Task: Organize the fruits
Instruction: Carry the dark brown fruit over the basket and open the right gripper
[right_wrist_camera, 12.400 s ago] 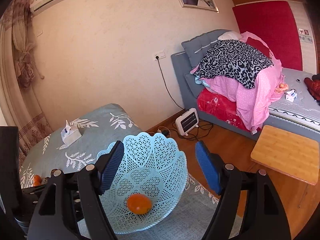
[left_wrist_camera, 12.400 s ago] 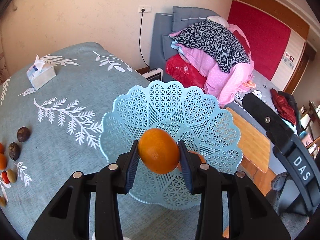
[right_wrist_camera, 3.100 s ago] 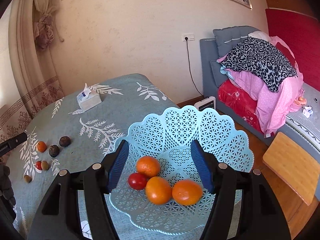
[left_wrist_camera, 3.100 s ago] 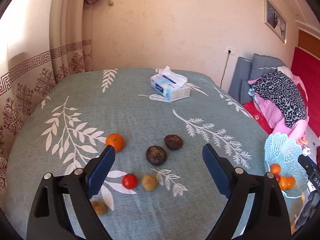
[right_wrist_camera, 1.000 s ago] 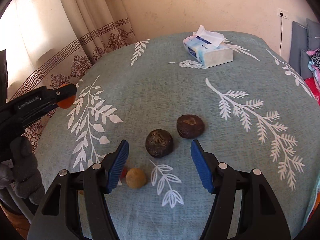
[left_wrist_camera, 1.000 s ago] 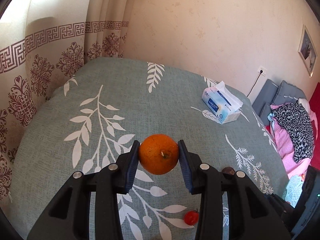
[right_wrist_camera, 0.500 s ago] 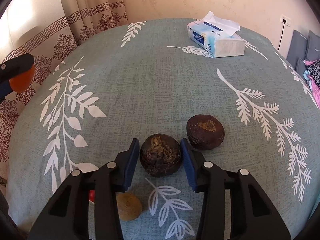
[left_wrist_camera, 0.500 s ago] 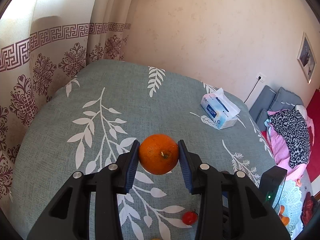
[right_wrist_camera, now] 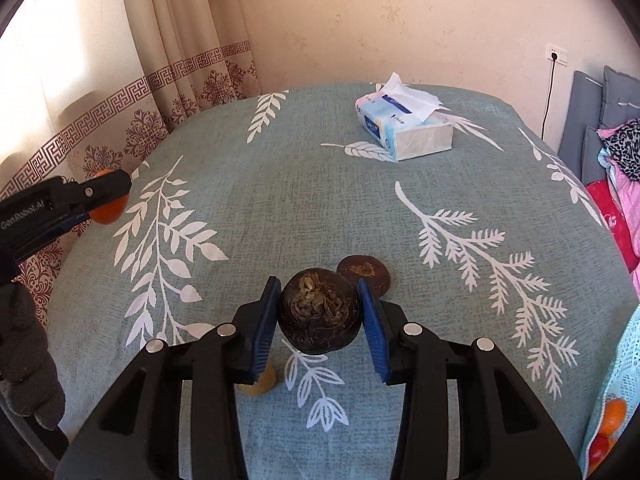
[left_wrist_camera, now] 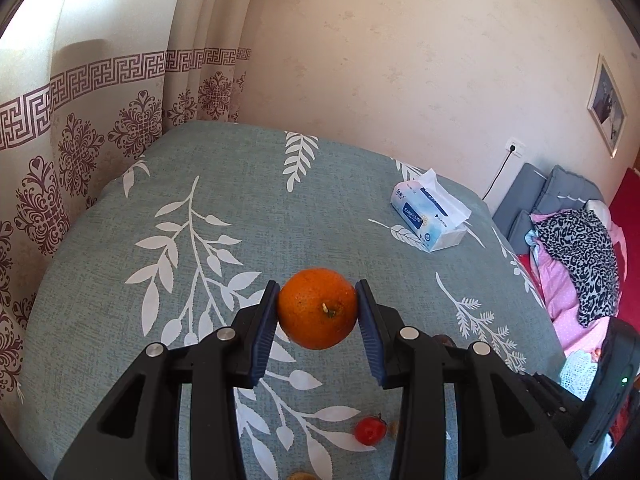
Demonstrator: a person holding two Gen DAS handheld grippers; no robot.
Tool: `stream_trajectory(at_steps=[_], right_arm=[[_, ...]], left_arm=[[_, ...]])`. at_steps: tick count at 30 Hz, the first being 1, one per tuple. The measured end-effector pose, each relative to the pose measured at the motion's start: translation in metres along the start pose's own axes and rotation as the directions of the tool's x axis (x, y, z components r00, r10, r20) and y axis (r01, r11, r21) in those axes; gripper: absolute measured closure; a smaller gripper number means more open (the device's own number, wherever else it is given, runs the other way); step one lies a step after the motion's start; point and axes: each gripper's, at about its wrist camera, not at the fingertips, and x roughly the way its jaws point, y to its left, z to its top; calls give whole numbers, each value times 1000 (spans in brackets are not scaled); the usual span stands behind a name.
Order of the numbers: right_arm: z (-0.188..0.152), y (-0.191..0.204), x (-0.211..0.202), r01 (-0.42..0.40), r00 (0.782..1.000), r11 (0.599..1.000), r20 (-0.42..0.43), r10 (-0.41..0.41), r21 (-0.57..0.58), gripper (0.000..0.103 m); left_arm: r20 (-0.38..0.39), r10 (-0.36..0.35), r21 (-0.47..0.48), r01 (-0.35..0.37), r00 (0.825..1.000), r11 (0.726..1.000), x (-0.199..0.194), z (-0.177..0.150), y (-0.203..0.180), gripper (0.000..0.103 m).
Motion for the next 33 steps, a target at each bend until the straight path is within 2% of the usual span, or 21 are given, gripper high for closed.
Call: stream_trajectory(at_steps=[9,15,20,29,33], right_arm=[[-3,-38,-65,51,994,997,93,-56,54,62],[-21,-86,-106,119,984,983,118,-136,138,62],[-40,-133,-136,188,968,955,121,-219,229,62],[-87,-209,-157,289,947,876,16,-320,386,62],[-104,-232,-150,297,950,850,-41,-311,435,62]], left_arm=[[15,-29,31,28,999,999,-10,-3,-13,64],[20,-46,61,44,999,997,-15,-6,-26,64],[15,-58,94,56,998,994,-16,-12,-40,64],[-16,-85,168,87,996,982,-13,-30,-69,64],[-30,-98,197,102,995,975,-14,-39,-82,64]])
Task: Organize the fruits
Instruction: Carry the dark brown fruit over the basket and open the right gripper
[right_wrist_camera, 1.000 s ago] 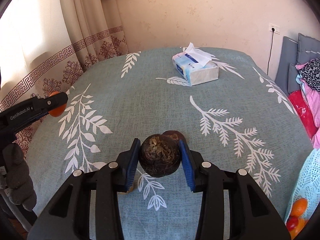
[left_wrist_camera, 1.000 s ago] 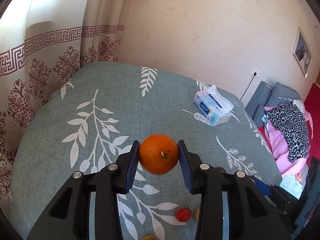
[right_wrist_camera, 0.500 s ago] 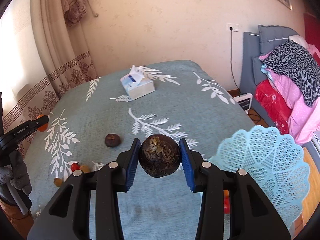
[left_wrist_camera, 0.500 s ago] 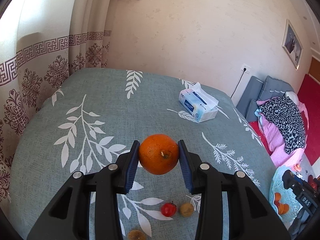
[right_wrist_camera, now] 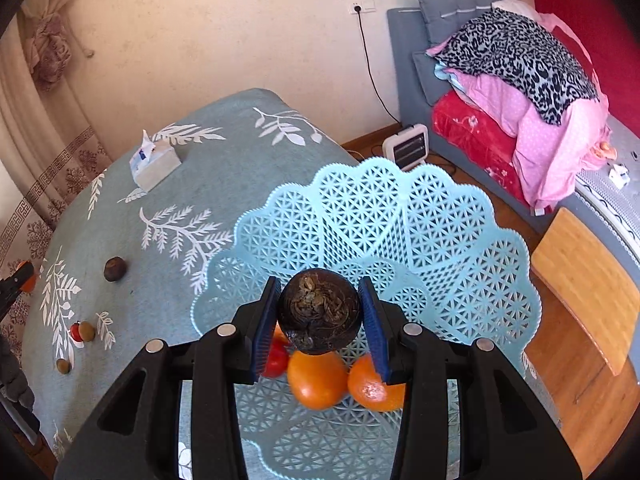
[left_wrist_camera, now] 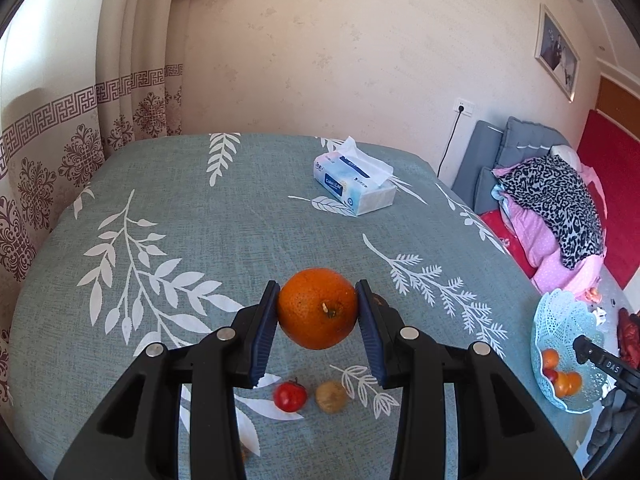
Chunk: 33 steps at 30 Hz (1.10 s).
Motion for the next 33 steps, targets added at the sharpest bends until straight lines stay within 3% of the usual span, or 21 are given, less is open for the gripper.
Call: stream_trajectory(at_steps=[6,11,13,24,33], right_arm=[[-4,-16,17,-30,998,998,-59,32,47,62],[-5,-22,16,-37,998,997,-56,41,64,60],[-4,-26,14,-47,998,996,-45,51,74,53],[-5,-34,-18,-10,992,999,124,5,34,53],[-8,-47,-32,23,973,999,230,-31,39,53]], left_arm=[[-37,-26,9,26,999,1000,2,-13,-14,64],[-63,-38,37,41,997,998,5,-21,-32,64],[-70,-47,52,50,996,997,6,-23,-42,64],[-124,-129,141,146,984,979,13,-33,-107,64],[-198,-210,223,253,957,941,27,-48,-175,64]])
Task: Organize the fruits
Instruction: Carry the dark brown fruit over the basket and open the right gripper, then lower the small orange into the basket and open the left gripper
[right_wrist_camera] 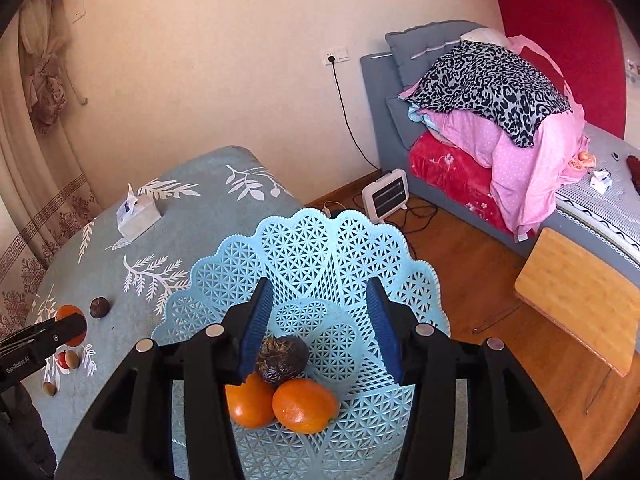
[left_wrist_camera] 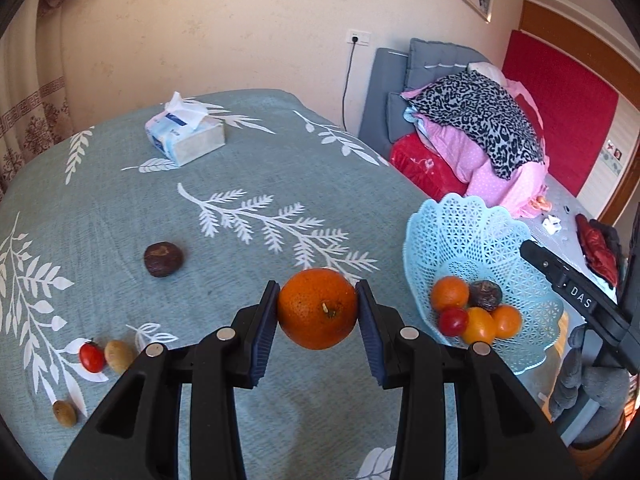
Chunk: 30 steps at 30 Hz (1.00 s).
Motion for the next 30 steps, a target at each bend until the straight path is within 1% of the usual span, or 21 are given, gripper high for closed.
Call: stream_trajectory(at_steps=[4,8,13,15,16,17,19,25,30], right_arm=[[-1,-5,-3,4,1000,1000,17,-4,-4,53],[-3,-8,-3,-7,1000,1000,13,7,4,53],[-9,-8,3,-23,1000,1000,-6,23,7,53],[-10,-7,4,-27,1000,1000,-11,27,5,53],[-10,-5,4,-28,1000,1000,-11,28,4,53],[-10,-5,4,-28,1000,1000,-9,28,4,53],[-10,-6,3,-27,1000,1000,-7,27,7,53],[-12,-3,4,-23,1000,1000,-10,23,5,53],[-12,2,2,-28,1000,1000,-8,28,-4,53]], left_arm=[[-13,-41,49,42,999,998,11,2,-28,64],[-21,-73,99,74,997,992,23,4,-50,64],[-28,-139,170,142,990,975,37,3,-74,64],[-26,-155,183,157,988,970,41,2,-79,60],[-16,-160,185,160,987,970,41,2,-80,50],[-3,-162,183,160,987,970,40,2,-79,45],[10,-167,175,163,986,971,38,3,-75,44],[33,-138,119,133,990,984,29,7,-55,41],[70,-75,75,69,995,995,16,10,-33,38]])
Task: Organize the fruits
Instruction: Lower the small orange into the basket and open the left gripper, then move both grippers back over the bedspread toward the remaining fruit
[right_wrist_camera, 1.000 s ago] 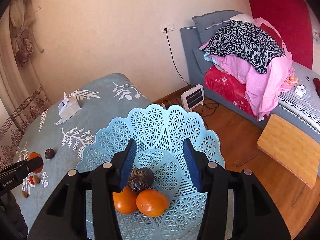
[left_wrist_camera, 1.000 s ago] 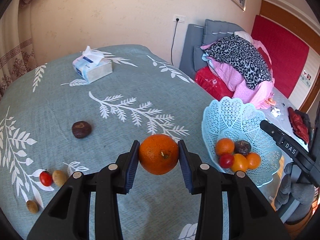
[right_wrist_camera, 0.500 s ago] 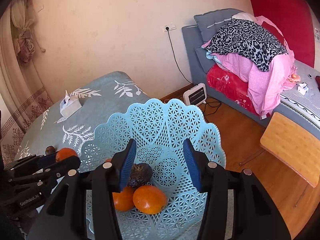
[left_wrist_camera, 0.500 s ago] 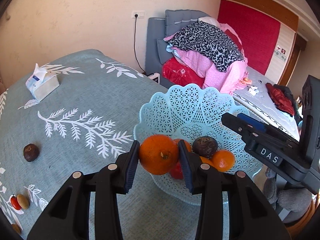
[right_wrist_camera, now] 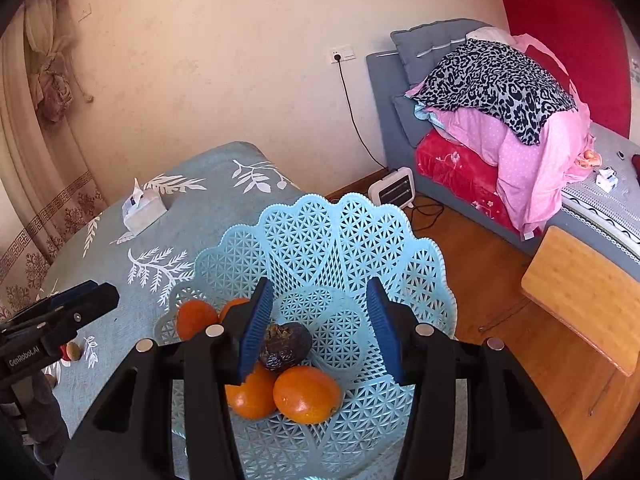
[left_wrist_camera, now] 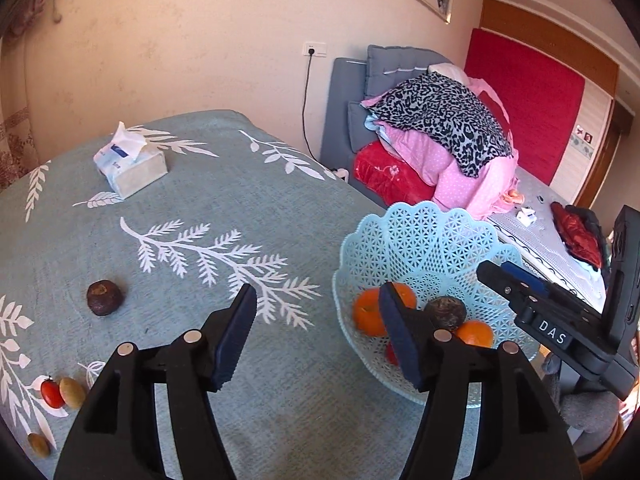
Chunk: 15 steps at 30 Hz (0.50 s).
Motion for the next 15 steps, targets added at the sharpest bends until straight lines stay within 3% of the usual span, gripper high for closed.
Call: stream_trajectory(at_steps=[4,7,15], right_arm=[[-1,4,-2,-5,1000,1000,6,5,-11,53],[-1,8,-4,-8,1000,1000,10,8,-18,53],[-4,33,-9,-31,999,997,19,33,-75,53]], left_arm=[[26,48,-34,-47,999,998,-15,-3,16,33],[37,79,-68,-76,996,995,-27,-8,28,23],[50,185,-120,-178,981,977,-54,-20,67,23]])
